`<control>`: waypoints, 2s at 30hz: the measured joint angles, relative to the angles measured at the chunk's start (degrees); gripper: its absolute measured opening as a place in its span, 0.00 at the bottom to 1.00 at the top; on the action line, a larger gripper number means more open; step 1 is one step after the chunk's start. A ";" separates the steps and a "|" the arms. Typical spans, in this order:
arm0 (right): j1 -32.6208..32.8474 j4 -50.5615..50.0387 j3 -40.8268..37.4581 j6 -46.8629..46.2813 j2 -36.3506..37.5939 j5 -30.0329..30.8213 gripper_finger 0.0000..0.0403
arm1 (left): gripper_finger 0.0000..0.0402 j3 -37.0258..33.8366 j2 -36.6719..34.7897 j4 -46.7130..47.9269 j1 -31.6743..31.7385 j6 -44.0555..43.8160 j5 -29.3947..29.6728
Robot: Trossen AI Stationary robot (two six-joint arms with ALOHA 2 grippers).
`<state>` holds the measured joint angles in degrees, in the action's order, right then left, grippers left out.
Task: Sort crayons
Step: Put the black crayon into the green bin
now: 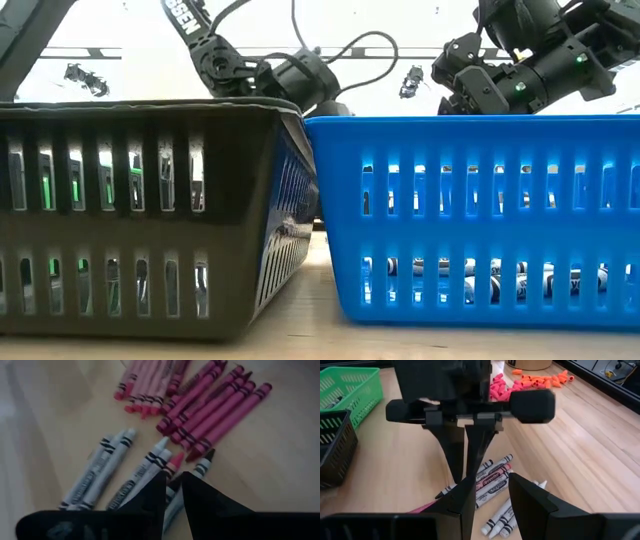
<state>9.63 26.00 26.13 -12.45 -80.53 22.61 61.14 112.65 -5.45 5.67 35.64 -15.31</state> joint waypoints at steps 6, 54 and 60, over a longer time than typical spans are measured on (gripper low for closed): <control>0.41 0.03 0.00 0.45 0.00 0.25 0.32 | 0.18 0.11 1.19 0.93 0.00 -2.61 -0.16; 0.44 1.17 0.00 -0.46 0.00 0.18 0.32 | 0.18 -6.54 -17.50 56.45 -17.88 -30.60 8.15; 0.48 1.20 0.00 -0.48 0.00 0.00 0.32 | 0.18 -6.54 -17.50 58.66 -19.15 -32.06 8.54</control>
<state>10.11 27.20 26.13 -12.93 -80.53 22.61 54.61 95.15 53.22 -13.47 3.57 -6.77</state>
